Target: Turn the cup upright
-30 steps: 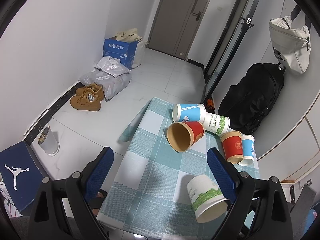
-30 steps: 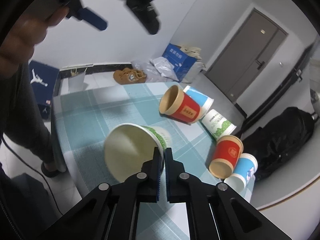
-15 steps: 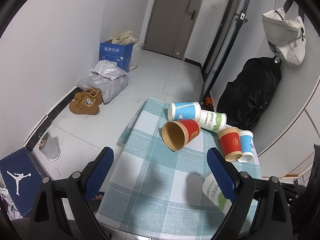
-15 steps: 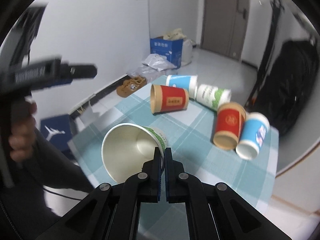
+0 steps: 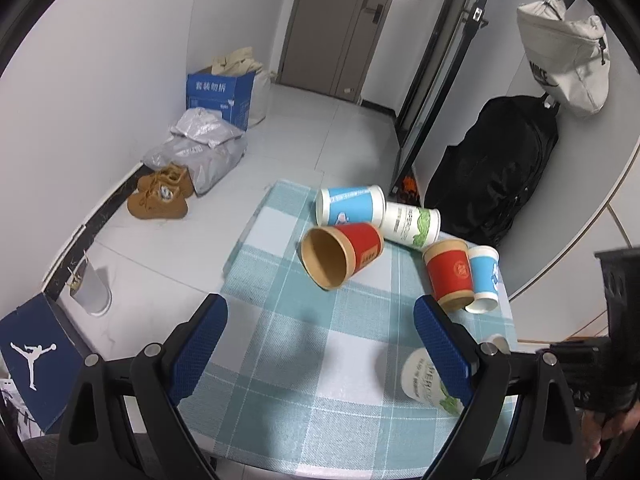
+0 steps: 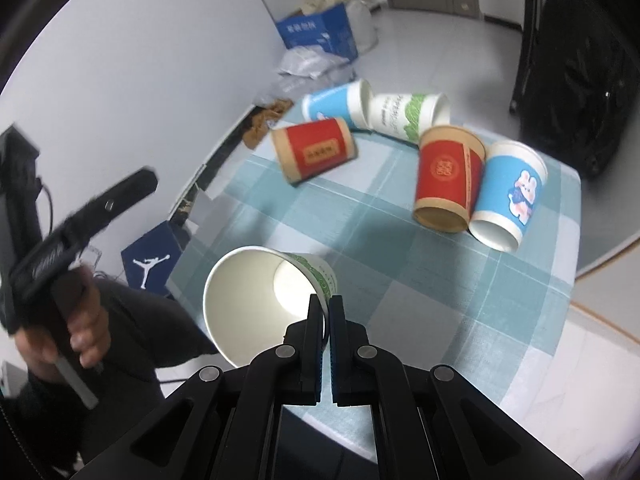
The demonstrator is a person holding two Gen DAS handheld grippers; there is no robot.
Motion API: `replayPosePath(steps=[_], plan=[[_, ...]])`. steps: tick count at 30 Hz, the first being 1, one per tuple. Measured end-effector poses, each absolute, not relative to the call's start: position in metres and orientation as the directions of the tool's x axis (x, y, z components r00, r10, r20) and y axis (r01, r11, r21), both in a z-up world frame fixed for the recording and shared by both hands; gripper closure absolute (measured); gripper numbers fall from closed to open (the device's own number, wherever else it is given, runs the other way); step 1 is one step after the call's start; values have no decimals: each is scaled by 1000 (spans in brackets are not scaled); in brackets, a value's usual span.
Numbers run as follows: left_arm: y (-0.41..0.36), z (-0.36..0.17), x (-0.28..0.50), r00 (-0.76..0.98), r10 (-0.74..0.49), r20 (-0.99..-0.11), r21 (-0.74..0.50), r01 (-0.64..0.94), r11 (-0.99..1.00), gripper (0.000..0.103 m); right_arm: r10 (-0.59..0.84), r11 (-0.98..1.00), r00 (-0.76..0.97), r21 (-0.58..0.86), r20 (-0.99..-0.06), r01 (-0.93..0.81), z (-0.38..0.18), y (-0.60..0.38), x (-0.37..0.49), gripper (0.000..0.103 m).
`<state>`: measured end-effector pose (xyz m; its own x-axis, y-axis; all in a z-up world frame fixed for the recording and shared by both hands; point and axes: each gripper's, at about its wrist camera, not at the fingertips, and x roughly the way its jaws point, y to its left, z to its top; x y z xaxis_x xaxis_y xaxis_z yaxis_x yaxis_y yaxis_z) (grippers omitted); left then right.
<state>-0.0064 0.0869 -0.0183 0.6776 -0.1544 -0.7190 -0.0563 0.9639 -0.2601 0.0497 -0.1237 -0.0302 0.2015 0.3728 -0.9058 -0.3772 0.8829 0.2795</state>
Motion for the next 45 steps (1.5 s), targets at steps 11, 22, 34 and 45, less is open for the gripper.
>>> replayPosePath(steps=[11,22,34,45], plan=[[76,-25,-5,637,-211,-741,-272,2,962,11,331,904,126,276,-935,-326,-62,-108,77,98],[66,-26,-7,617,-241,-750,-273,43,961,11,392,915,368,315,-843,-253,-43,-151,58,56],[46,-11,-16,661,-204,-722,-219,61,974,11,341,940,678,217,-652,-264,4,-168,-7,33],[29,0,-36,714,-202,-670,-198,91,976,11,324,946,751,188,-575,-265,3,-171,-43,26]])
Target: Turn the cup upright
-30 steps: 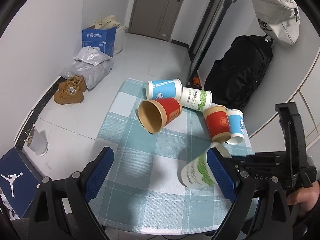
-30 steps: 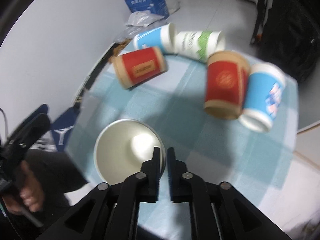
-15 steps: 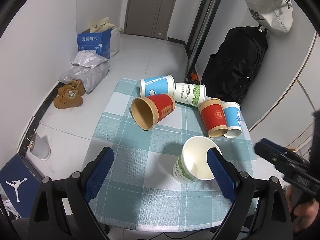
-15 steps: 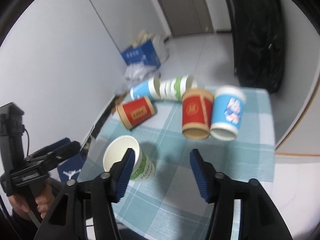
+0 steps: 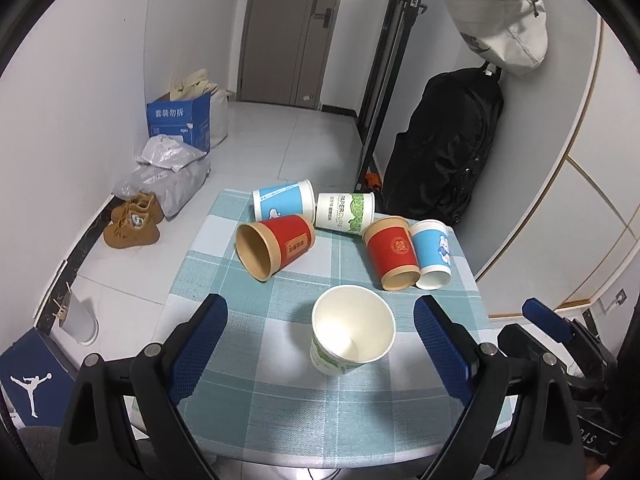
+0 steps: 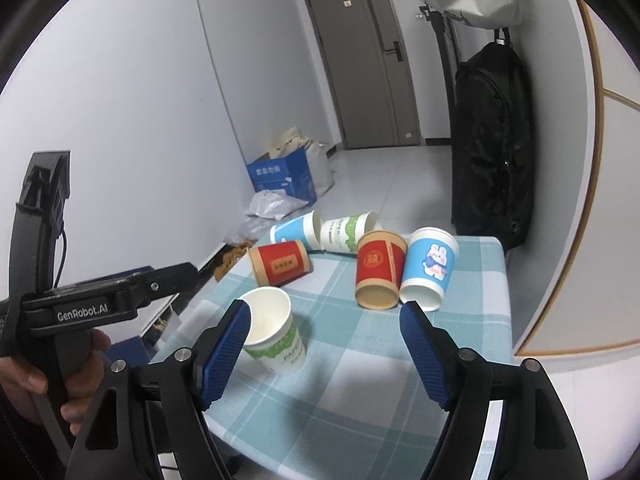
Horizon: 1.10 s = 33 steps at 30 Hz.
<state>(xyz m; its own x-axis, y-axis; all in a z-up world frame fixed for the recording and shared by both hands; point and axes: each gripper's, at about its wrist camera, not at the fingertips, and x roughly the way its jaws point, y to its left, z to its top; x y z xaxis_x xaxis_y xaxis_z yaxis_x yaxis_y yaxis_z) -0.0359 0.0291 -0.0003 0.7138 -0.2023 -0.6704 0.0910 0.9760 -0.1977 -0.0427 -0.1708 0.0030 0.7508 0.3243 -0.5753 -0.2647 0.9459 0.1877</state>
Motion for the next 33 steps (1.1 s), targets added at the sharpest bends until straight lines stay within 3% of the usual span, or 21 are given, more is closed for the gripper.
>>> replayPosePath(steps=[13,33], plan=[[16,5,-48,759,-139,-636,-106,93,990,11,303,952,780,207,-547,-225,4,-181,-53,21],[17,5,-49,756,-142,-639,-128,78,989,11,301,952,781,215,-548,-216,2,-181,-51,21]])
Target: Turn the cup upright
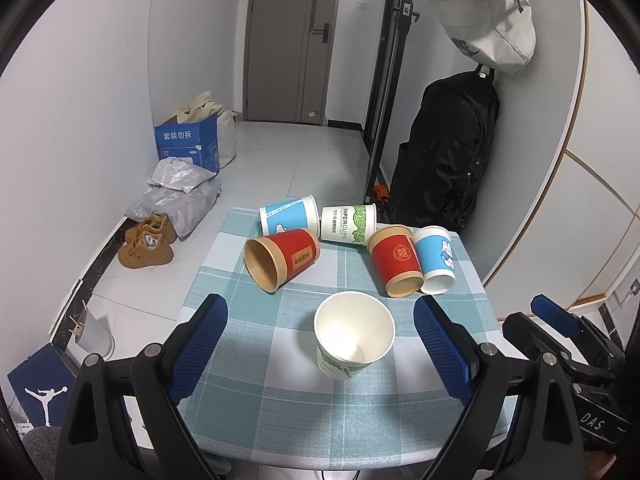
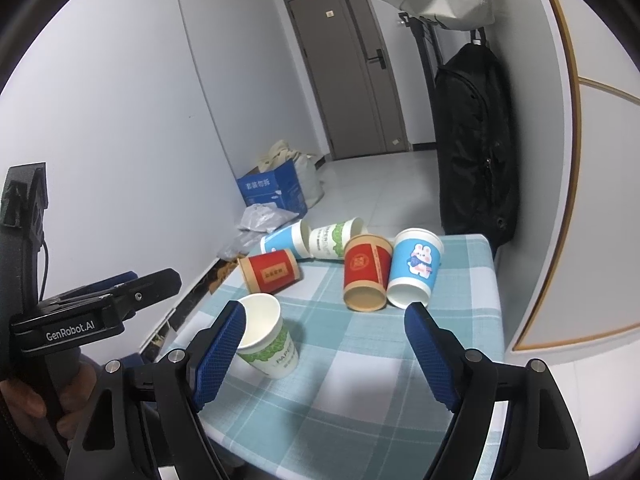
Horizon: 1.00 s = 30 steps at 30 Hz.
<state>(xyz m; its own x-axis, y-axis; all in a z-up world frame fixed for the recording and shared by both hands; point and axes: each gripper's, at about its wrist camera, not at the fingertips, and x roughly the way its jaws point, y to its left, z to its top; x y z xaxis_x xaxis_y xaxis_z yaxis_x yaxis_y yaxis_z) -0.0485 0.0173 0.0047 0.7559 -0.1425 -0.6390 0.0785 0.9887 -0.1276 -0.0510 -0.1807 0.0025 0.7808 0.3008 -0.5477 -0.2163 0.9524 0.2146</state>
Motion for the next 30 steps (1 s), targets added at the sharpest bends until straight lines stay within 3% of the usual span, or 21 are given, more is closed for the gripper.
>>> replayPosePath(steps=[30], plan=[[20,5,-47,749,-142,-647,-132,73,989,11,298,953,769,227,-565,-202,-3,-183,-49,21]])
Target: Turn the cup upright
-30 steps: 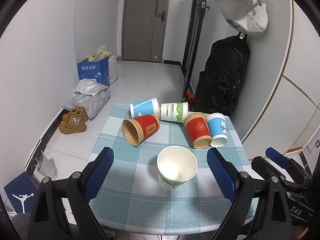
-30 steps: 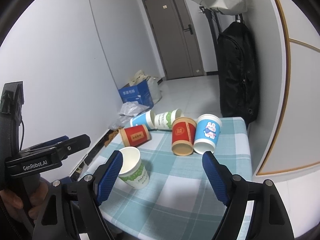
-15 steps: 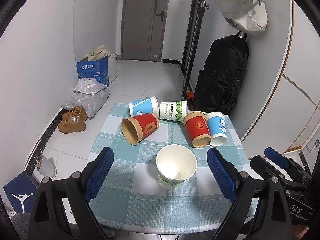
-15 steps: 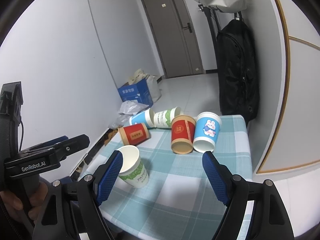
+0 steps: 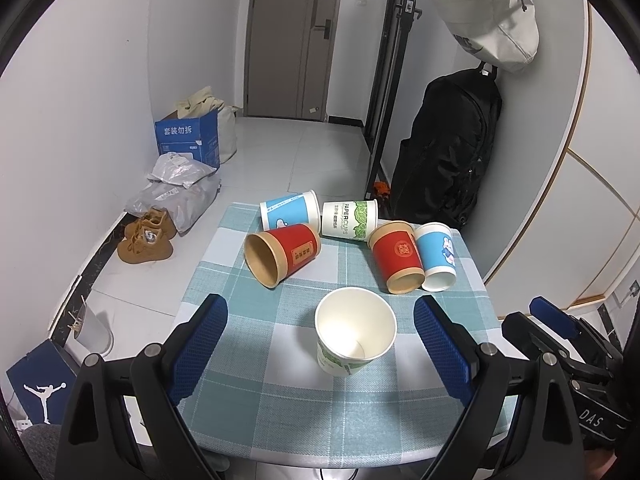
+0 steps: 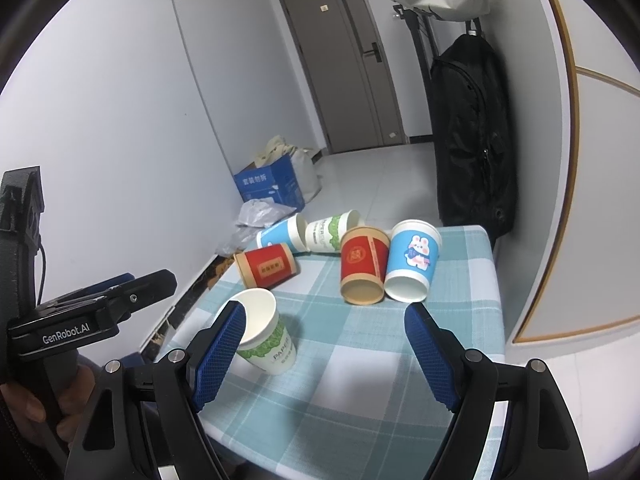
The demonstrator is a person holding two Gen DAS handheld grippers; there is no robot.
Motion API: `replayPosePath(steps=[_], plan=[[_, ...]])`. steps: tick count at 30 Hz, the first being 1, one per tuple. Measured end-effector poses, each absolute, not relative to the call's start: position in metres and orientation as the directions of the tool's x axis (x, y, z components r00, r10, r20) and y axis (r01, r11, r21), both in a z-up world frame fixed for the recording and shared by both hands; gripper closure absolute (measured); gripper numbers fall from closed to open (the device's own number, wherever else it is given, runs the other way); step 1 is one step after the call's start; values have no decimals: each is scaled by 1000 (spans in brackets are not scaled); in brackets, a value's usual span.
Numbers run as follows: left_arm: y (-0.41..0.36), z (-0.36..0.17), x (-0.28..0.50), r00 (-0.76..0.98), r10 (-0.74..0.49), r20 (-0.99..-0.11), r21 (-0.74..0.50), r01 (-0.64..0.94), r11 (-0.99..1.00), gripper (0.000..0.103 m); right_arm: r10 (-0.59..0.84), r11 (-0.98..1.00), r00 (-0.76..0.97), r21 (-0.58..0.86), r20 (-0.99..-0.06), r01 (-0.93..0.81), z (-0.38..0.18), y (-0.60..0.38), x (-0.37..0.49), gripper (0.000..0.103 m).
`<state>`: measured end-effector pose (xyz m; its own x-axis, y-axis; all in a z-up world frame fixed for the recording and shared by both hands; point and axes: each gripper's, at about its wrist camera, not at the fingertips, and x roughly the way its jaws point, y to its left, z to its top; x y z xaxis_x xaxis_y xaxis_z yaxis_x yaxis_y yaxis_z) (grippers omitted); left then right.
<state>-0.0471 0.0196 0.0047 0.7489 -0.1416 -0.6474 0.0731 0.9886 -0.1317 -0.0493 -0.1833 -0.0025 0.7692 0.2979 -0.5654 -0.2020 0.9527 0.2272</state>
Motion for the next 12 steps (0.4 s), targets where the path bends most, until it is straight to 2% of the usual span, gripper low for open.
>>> replayPosePath(steps=[12], plan=[[21,6,-47,762,-131,-634,-134,58,989,11,293,954,762,231,-578,-191,-4,-183,-47,21]])
